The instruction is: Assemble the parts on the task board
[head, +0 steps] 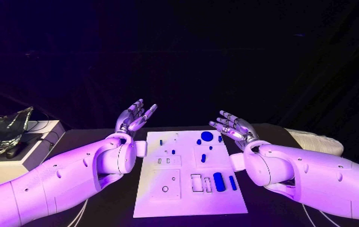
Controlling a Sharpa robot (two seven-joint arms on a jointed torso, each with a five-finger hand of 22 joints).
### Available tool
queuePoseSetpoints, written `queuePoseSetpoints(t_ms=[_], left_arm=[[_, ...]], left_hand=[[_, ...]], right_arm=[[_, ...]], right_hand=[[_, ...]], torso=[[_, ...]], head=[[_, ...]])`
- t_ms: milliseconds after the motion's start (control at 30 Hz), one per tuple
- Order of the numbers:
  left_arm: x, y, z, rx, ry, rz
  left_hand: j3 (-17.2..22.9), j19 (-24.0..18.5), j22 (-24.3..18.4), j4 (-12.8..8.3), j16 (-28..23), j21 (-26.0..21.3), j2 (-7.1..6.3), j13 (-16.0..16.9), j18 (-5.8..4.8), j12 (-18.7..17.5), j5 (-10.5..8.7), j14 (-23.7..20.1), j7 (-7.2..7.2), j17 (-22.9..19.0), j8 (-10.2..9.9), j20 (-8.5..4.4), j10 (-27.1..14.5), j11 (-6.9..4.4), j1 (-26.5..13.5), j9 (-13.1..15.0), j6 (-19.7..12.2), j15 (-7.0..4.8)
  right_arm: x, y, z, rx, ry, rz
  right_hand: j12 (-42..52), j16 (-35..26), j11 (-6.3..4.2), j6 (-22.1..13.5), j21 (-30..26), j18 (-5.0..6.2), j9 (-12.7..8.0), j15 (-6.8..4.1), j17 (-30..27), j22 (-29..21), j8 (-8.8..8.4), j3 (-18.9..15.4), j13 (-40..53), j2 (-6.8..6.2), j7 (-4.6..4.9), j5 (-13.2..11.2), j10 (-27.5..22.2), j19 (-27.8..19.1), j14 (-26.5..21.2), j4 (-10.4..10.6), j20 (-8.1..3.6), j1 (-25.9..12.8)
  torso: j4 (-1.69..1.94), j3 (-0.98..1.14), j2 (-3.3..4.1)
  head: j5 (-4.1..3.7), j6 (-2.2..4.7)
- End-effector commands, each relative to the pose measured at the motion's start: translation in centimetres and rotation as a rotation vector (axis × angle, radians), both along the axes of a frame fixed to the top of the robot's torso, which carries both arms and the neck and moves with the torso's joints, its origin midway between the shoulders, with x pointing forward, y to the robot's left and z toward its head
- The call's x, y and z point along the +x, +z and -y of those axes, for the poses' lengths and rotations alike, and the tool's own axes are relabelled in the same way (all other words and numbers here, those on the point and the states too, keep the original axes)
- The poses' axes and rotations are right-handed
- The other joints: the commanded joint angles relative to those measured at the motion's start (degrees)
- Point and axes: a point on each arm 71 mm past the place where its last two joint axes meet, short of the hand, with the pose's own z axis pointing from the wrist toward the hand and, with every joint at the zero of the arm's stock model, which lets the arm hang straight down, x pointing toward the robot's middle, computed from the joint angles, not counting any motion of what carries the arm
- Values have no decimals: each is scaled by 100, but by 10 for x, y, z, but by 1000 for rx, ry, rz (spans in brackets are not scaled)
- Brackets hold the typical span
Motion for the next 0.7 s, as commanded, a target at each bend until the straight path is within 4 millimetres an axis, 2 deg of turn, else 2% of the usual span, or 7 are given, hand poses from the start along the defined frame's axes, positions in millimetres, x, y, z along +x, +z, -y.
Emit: queuePoseSetpoints(t_ms=[33, 167, 267, 367, 433, 533, 700], left_arm=[[0, 1, 7, -2, -80, 17], [0, -5, 2, -6, -107, 1], [-1, -5, -2, -2, -117, 5], [-2, -5, -7, 6, -135, 14], [-3, -4, -11, 10, -160, 15], [-6, -2, -15, 18, -214, 20], [-12, 4, -20, 36, -300, 30]], left_hand=[[15, 14, 9, 54, 27, 35, -15, 10, 88, 38, 30, 28, 340, 12, 39, 61, 68, 2, 172, 12, 63, 62], [32, 34, 17, 48, 72, 53, 67, 32, 105, 69, 28, 197, 370, 44, 72, 103, 229, 36, 177, 41, 187, 153], [161, 415, 67, 25, 280, 158, 233, 111, 104, 212, 34, 972, 550, 181, 221, 117, 1022, 285, 164, 161, 688, 193], [272, 2387, 342, -8, 840, 746, 295, 199, 227, 426, 33, 2843, 595, 504, 572, 89, 2287, 432, 177, 413, 1734, 121], [359, 3128, 421, -23, 1145, 1047, 306, 272, 408, 659, 37, 3730, 642, 680, 872, 64, 3702, 411, 197, 614, 2616, -49], [463, 3913, 541, -83, 1606, 1425, 264, 343, 353, 911, 90, 4663, 571, 972, 1197, -213, 4566, 153, 273, 798, 3466, -337], [820, 4772, 727, -167, 2219, 1926, 69, 369, 416, 934, 30, 5570, 365, 1610, 1348, -593, 5405, -124, 446, 886, 3857, -691]], right_arm=[[-1, -1, -6, 20, 108, -34], [9, 4, 11, -149, 152, 109], [15, 7, 14, -236, 174, 180], [23, 12, 16, -342, 207, 261], [29, 16, 18, -419, 232, 313], [39, 23, 19, -541, 271, 381], [54, 31, 18, -727, 327, 453]], right_hand=[[52, 109, 49, 360, 178, 290, 55, 38, 74, 92, 105, 383, 37, 68, 906, -119, 477, 806, 588, -393, 30, 590], [124, 272, 20, 986, 406, 410, 155, -42, 181, 180, 259, 586, 88, 64, 882, -201, 1253, 1843, 1502, -644, 24, 729], [208, 415, -49, 1724, 570, 495, 276, -131, 270, 223, 457, 679, 141, 38, 819, -293, 2257, 2701, 2363, -742, 10, 771], [299, 623, -180, 2575, 702, 651, 410, -293, 367, 244, 690, 780, 177, -2, 742, -324, 3303, 3121, 3222, -777, -7, 790], [374, 892, -328, 3387, 980, 709, 536, -500, 471, 344, 920, 807, 186, -62, 626, -395, 3780, 3692, 3878, -777, -170, 780], [325, 1060, -456, 3670, 1261, 696, 552, -690, 573, 462, 965, 798, 179, -143, 528, -436, 4189, 4140, 4432, -751, -376, 759], [288, 1558, -728, 4164, 2409, 650, 590, -1136, 980, 1131, 1051, 503, 174, -199, 345, -408, 4951, 4874, 5654, -765, -884, 819]], torso=[[0, 0, 1], [30, -1, 0], [26, -3, 13], [18, -3, 29], [11, -4, 50], [29, -3, 100], [68, -4, 211]], head=[[0, -1], [-27, -101], [-15, -127], [12, -164], [14, -175], [-8, -205], [-19, -225]])
